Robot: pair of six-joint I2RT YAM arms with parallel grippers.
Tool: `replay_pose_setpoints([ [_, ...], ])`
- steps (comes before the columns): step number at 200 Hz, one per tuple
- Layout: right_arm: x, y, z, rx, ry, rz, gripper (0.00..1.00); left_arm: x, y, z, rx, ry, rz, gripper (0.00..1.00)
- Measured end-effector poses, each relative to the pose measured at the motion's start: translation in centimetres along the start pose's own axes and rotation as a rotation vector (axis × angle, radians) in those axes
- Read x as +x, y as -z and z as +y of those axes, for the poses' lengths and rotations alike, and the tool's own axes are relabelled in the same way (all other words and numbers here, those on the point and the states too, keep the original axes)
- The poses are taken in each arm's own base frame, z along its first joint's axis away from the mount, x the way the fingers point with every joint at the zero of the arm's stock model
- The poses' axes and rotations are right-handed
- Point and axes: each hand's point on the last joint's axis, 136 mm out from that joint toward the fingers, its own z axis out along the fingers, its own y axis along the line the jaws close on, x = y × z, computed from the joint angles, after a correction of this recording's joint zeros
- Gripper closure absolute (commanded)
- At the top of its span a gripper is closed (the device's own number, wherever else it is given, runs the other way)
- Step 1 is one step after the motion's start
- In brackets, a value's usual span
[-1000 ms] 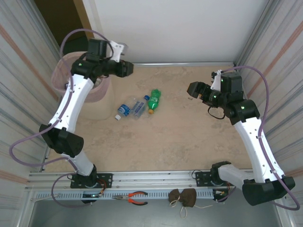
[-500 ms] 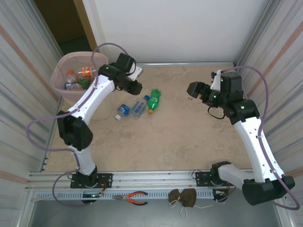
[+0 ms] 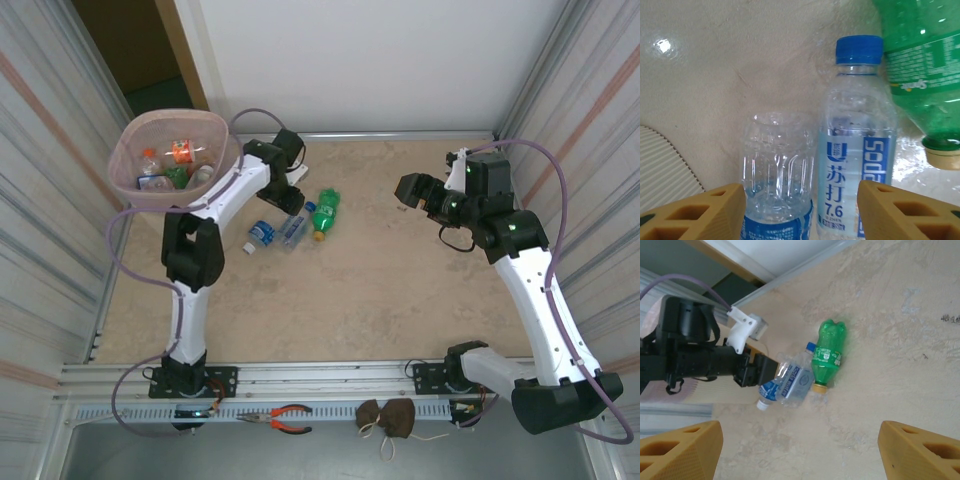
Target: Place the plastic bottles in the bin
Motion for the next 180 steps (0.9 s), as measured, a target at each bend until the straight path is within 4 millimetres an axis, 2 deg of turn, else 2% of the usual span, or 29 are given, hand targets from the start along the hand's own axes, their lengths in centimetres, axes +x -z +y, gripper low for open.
replay_pose_setpoints([
  [52, 0.0, 0.0, 0.0, 0.003, 0.000, -0.001, 0.20, 0.2, -1.4, 1.0, -0.013, 0.005, 0.055, 0.42],
  [113, 0.0, 0.0, 0.0, 0.002, 0.000, -0.001, 0.20, 1.8, -3.0, 2.2, 0.017, 0.043, 0.128, 0.34],
  [146, 0.0, 0.0, 0.0, 0.003, 0.000, -0.001, 0.20, 2.6, -4.4, 1.7, 0.063, 0.051, 0.172, 0.32],
  [180, 0.0, 0.0, 0.0, 0.003, 0.000, -0.001, 0.20, 2.8, -4.8, 0.9, 0.104, 0.054, 0.182, 0.30],
])
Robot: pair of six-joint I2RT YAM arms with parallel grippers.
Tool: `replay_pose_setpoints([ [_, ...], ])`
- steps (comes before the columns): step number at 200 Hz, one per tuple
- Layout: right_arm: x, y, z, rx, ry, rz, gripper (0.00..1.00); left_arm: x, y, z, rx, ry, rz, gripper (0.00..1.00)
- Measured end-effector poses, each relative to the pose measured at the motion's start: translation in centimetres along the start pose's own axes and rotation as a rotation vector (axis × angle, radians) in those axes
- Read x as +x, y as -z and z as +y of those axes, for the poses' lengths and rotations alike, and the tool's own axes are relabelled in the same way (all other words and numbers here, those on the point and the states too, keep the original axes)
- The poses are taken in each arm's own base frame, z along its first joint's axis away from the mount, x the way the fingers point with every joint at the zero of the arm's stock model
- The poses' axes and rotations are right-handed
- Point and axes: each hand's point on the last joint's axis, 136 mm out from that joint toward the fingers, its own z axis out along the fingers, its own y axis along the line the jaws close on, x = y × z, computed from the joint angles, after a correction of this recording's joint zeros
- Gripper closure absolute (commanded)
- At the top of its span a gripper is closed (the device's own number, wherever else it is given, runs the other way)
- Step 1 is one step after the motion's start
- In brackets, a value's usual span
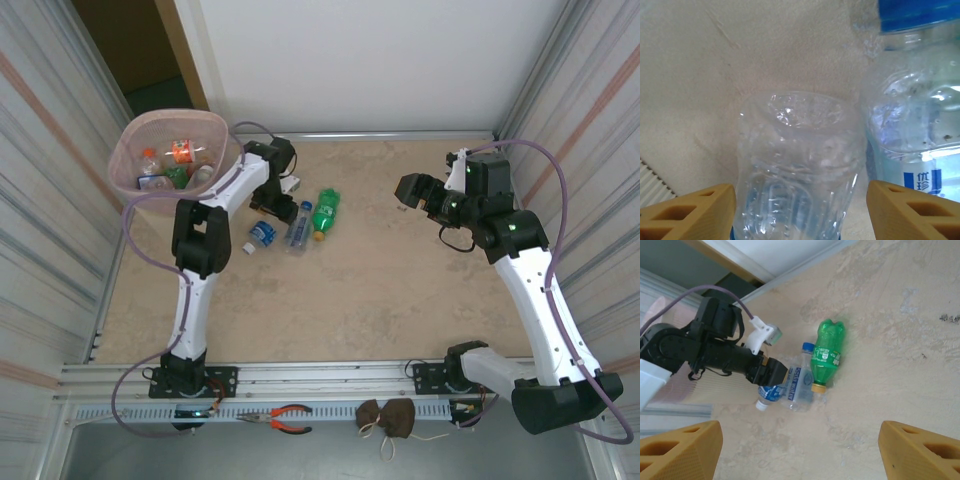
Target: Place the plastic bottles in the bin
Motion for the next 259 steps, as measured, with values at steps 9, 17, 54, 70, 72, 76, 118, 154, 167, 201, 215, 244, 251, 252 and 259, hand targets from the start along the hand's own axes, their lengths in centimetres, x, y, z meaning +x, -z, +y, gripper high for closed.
replay_pose_setpoints([
  [9, 0.0, 0.0, 0.0, 0.000, 0.000, 0.000, 0.20, 0.1, -0.2, -0.1, 0.006, 0.000, 0.005, 0.29],
  [17, 0.0, 0.0, 0.0, 0.000, 0.001, 0.000, 0.20, 0.1, -0.2, -0.1, 0.011, 0.002, 0.008, 0.29],
  [54, 0.0, 0.0, 0.0, 0.000, 0.000, -0.001, 0.20, 0.2, -0.9, -0.1, 0.026, 0.008, 0.020, 0.28],
  [70, 0.0, 0.0, 0.0, 0.000, 0.000, 0.000, 0.20, 0.3, -1.2, -0.1, 0.033, 0.011, 0.027, 0.28],
  [72, 0.0, 0.0, 0.0, 0.000, 0.000, 0.000, 0.20, 0.3, -1.3, -0.1, 0.033, 0.011, 0.028, 0.28],
  [76, 0.0, 0.0, 0.0, 0.000, 0.000, 0.000, 0.20, 0.3, -1.4, 0.0, 0.033, 0.012, 0.031, 0.28],
  [118, 0.0, 0.0, 0.0, 0.000, 0.000, 0.000, 0.20, 0.5, -2.5, -0.1, 0.045, 0.017, 0.051, 0.33],
  [154, 0.0, 0.0, 0.0, 0.000, 0.000, -0.001, 0.20, 0.4, -2.6, -0.2, 0.053, 0.020, 0.048, 0.38],
  [167, 0.0, 0.0, 0.0, 0.000, 0.000, 0.000, 0.20, 0.4, -2.5, -0.2, 0.053, 0.020, 0.046, 0.38],
  [201, 0.0, 0.0, 0.0, 0.000, 0.000, 0.000, 0.20, 0.0, -0.8, -0.2, 0.051, 0.023, 0.007, 0.39],
  [215, 0.0, 0.0, 0.0, 0.000, 0.000, -0.001, 0.20, -0.4, 0.9, -0.3, 0.057, 0.022, -0.038, 0.39],
  [244, 0.0, 0.0, 0.0, 0.000, 0.000, 0.000, 0.20, -1.4, 6.0, -0.9, 0.080, 0.027, -0.170, 0.40],
  [251, 0.0, 0.0, 0.0, 0.000, 0.000, -0.001, 0.20, -1.4, 7.4, -1.1, 0.091, 0.028, -0.203, 0.40],
  [252, 0.0, 0.0, 0.0, 0.000, 0.000, 0.000, 0.20, -1.5, 7.6, -1.1, 0.091, 0.028, -0.207, 0.40],
  [259, 0.0, 0.0, 0.0, 0.000, 0.000, 0.000, 0.20, -1.5, 9.1, -1.3, 0.101, 0.029, -0.243, 0.41],
])
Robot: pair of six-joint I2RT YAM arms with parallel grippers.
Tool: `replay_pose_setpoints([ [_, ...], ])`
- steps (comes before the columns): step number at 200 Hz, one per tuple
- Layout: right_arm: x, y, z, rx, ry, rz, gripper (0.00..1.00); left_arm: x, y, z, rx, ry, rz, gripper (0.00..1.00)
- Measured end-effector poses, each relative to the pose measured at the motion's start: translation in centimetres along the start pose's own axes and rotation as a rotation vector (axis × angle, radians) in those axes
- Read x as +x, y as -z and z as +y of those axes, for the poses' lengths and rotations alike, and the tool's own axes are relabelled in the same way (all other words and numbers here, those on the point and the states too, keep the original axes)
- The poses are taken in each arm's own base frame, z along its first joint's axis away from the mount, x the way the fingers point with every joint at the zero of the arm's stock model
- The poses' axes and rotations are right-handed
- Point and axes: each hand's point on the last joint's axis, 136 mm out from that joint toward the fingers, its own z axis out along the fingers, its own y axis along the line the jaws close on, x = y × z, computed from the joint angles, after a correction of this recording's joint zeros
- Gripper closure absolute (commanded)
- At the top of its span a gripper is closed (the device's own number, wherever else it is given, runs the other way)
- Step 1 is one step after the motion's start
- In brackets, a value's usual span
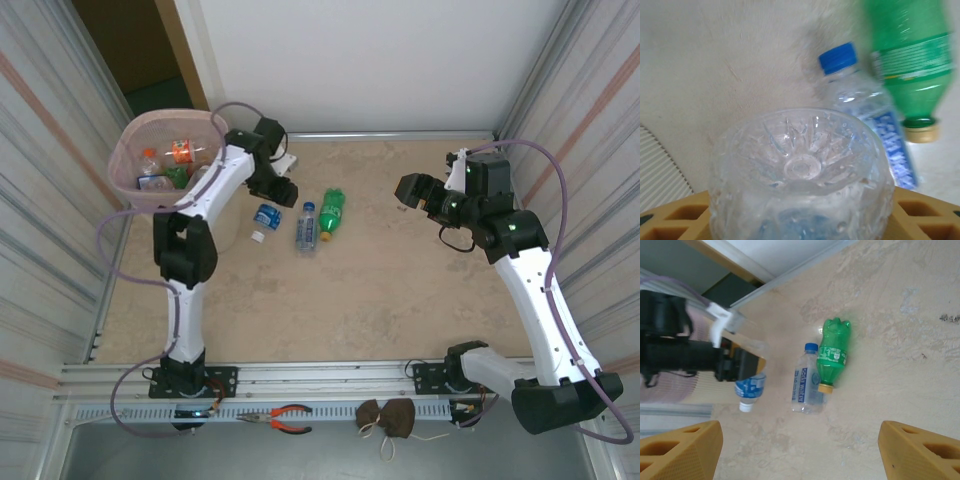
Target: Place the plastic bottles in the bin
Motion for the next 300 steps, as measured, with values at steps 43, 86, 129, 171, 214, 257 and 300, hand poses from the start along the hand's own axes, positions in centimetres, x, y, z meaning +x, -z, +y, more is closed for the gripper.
replay_pose_setpoints([
  [43, 0.0, 0.0, 0.0, -0.001, 0.000, 0.000, 0.20, -2.6, 8.4, -2.1, 0.063, -0.023, -0.227, 0.43],
  [86, 0.0, 0.0, 0.0, -0.002, 0.000, 0.000, 0.20, -4.1, 16.4, -2.7, 0.103, -0.026, -0.425, 0.46],
  [129, 0.0, -0.1, 0.1, -0.004, 0.000, 0.002, 0.20, -4.5, 24.3, -0.3, 0.096, 0.013, -0.620, 0.49],
  [171, -0.2, -0.6, 0.1, -0.007, 0.000, 0.005, 0.20, -3.1, 29.4, 5.0, 0.006, 0.103, -0.733, 0.50],
  [214, -0.2, -0.9, 0.1, -0.008, -0.001, 0.009, 0.20, -1.5, 30.4, 10.3, -0.076, 0.203, -0.743, 0.50],
  [257, -0.2, -0.9, 0.0, -0.008, -0.001, 0.009, 0.20, -0.5, 27.6, 11.9, -0.078, 0.222, -0.642, 0.51],
  [300, -0.2, -1.2, -0.1, -0.002, -0.004, 0.017, 0.20, 0.8, 23.0, 13.1, -0.073, 0.243, -0.481, 0.51],
])
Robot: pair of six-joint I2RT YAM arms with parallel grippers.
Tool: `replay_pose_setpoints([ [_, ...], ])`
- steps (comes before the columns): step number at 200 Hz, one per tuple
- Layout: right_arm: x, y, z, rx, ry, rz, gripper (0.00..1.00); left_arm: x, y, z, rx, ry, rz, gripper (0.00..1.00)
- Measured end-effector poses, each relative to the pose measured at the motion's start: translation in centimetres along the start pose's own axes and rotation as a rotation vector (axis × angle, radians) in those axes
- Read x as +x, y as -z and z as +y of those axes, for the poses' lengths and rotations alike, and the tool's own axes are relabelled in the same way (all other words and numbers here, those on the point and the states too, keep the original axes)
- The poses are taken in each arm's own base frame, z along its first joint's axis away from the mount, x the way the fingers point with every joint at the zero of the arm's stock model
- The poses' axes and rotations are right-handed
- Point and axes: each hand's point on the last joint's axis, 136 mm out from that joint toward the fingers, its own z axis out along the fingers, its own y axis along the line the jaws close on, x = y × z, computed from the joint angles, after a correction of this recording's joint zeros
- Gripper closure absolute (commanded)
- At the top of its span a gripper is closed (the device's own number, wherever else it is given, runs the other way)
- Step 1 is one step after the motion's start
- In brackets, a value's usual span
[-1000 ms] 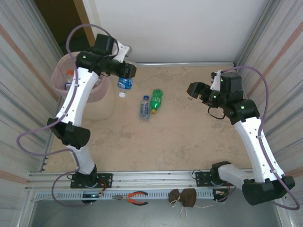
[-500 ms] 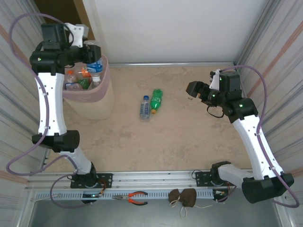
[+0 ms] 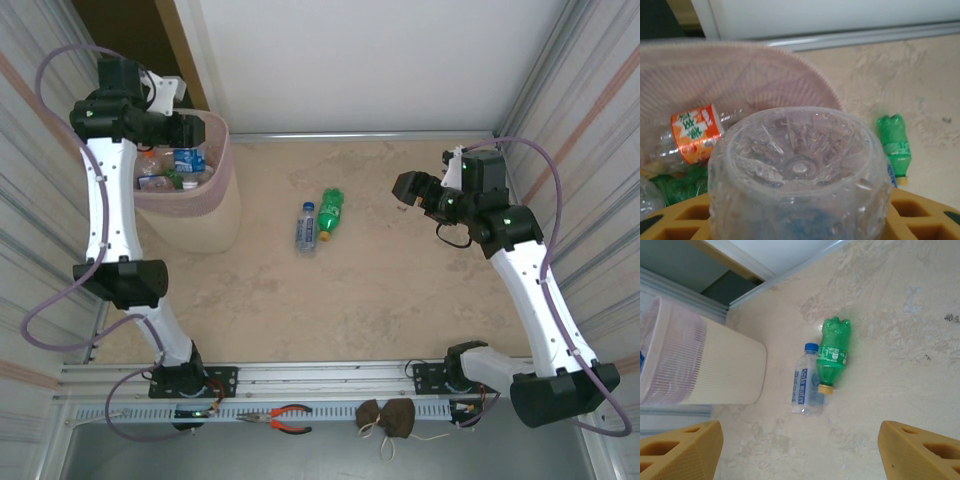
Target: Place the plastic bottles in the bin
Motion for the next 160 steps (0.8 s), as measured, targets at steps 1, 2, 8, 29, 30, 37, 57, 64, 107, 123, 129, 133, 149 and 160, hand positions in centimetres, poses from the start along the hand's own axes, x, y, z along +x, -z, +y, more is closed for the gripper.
replay_pose_setpoints([
  [1, 0.0, 0.0, 0.0, 0.000, 0.000, 0.000, 0.20, 0.2, -0.1, 0.1, -0.003, 0.001, 0.006, 0.51],
  [2, 0.0, 0.0, 0.0, 0.000, 0.000, 0.000, 0.20, 0.2, -0.1, 0.1, -0.003, 0.001, 0.009, 0.51],
  [8, 0.0, -0.1, 0.0, 0.001, -0.001, 0.002, 0.20, 0.8, -0.5, 0.3, -0.010, 0.003, 0.032, 0.51],
  [29, 0.0, -0.3, -0.1, 0.004, -0.003, 0.006, 0.20, 2.1, -1.4, 0.8, -0.022, 0.002, 0.083, 0.51],
  [30, 0.0, -0.3, -0.1, 0.004, -0.003, 0.006, 0.20, 2.1, -1.4, 0.8, -0.023, 0.002, 0.085, 0.51],
  [37, 0.0, -0.3, -0.2, 0.005, -0.003, 0.007, 0.20, 2.5, -1.8, 0.9, -0.023, 0.002, 0.100, 0.51],
  [57, 0.0, -0.4, -0.2, 0.005, -0.003, 0.008, 0.21, 3.8, -2.9, 1.1, -0.014, 0.013, 0.147, 0.50],
  [64, 0.0, -0.4, -0.1, 0.004, -0.003, 0.008, 0.20, 4.2, -3.4, 1.2, -0.011, 0.019, 0.165, 0.50],
  [107, -0.2, -0.5, 0.0, -0.001, 0.001, 0.001, 0.20, 6.2, -6.6, 1.5, 0.021, 0.040, 0.255, 0.44],
  [123, -0.2, -0.5, 0.0, -0.001, 0.000, 0.001, 0.20, 6.2, -7.1, 1.1, 0.033, 0.037, 0.261, 0.41],
  [129, -0.2, -0.5, 0.0, -0.001, 0.001, 0.000, 0.20, 6.3, -7.3, 1.0, 0.038, 0.035, 0.263, 0.40],
  [133, -0.2, -0.5, 0.0, -0.001, 0.000, 0.000, 0.20, 6.3, -7.4, 0.9, 0.040, 0.034, 0.264, 0.39],
  [149, -0.2, -0.5, 0.0, -0.001, 0.001, 0.000, 0.20, 6.2, -8.0, 0.8, 0.042, 0.029, 0.267, 0.35],
  [160, -0.2, -0.5, 0.0, -0.001, 0.001, 0.000, 0.20, 6.4, -8.3, 1.0, 0.040, 0.032, 0.276, 0.32],
])
